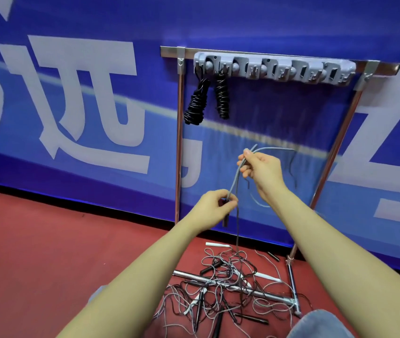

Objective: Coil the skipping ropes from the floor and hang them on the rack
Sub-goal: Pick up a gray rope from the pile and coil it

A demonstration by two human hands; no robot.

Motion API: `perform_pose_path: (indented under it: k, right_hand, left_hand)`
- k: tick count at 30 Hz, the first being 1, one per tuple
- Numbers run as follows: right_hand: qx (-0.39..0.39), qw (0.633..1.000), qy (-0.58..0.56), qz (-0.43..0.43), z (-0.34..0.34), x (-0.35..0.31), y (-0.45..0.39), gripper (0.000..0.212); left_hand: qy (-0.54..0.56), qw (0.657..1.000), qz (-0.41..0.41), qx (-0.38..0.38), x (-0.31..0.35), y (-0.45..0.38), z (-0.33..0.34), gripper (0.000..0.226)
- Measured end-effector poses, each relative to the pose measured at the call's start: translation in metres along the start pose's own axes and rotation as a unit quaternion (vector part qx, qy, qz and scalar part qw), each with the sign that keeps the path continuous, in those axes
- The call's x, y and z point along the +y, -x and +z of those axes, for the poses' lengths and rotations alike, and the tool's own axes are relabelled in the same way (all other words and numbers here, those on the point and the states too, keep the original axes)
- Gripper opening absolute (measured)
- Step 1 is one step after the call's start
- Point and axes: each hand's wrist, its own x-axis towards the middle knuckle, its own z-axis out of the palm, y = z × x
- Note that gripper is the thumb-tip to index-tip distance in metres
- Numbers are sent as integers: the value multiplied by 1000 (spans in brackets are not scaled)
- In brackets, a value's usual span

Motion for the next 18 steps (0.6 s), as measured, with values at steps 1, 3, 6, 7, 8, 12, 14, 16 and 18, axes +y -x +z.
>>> perform_pose_path:
  k: [1,3,6,7,8,12,14,16,18]
  right_hand:
    - [4,1000,-11,3,-2,-3,-1,29]
    - [12,1000,-2,7,-7,-9,-2,30]
    - [16,991,132,17,-20,-12,-2,34]
    - [16,983,182,20,-23,-12,-1,36]
    - [15,975,220,22,-26,-11,-1,39]
    - [13,983,179,31,-22,-17,6,45]
    - [23,993,115,24,-17,-25,9,44]
    - [38,998,41,21,-14,-32,8,42]
    - [47,998,-28,19,-13,-38,7,42]
  left_hand:
    - [-12,999,4,31,2,-3,1,13]
    - [8,995,2,100,6,-8,2,18]
    - [126,975,0,185,10,-12,1,30]
    - [144,970,4,196,10,-13,1,37]
    - [151,968,8,201,10,-13,0,40]
    - [86,986,9,142,14,-18,1,32]
    - [-11,997,7,72,17,-18,6,21]
    - [-35,999,-10,20,15,-17,10,16]
    - [-19,999,-20,16,14,-15,10,16]
